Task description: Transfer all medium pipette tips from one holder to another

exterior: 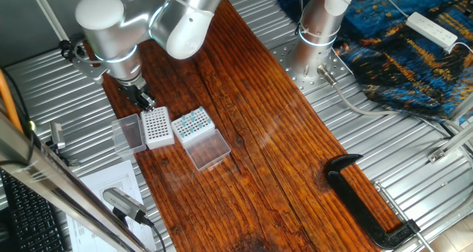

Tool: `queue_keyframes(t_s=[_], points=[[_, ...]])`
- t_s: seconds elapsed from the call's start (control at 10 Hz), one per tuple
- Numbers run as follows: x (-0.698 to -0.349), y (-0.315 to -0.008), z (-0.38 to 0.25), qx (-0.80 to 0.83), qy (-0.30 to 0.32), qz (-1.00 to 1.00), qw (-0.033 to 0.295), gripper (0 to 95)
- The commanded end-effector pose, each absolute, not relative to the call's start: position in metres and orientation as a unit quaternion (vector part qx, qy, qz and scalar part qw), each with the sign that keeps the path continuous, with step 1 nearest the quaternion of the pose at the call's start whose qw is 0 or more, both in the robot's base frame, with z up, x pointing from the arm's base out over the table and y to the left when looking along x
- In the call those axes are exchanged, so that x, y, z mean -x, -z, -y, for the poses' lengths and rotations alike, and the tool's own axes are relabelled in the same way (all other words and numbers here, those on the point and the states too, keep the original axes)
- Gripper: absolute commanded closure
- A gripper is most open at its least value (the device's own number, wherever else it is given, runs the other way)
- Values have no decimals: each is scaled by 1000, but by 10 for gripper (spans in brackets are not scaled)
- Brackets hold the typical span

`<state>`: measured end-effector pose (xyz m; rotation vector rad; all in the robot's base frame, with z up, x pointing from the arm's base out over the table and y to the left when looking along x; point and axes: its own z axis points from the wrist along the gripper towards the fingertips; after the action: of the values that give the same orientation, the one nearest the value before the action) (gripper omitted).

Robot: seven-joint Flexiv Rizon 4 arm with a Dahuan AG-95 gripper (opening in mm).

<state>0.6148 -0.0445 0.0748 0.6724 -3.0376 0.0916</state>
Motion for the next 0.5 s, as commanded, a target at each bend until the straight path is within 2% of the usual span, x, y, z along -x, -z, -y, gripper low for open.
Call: queue_keyframes(t_s=[0.1, 0.2, 0.5], points=[[-615, -74, 45, -216, -30, 976, 14, 760], [-615, -74, 45, -216, -31, 976, 14, 950], [-616, -75, 44, -216, -30, 976, 12, 950]])
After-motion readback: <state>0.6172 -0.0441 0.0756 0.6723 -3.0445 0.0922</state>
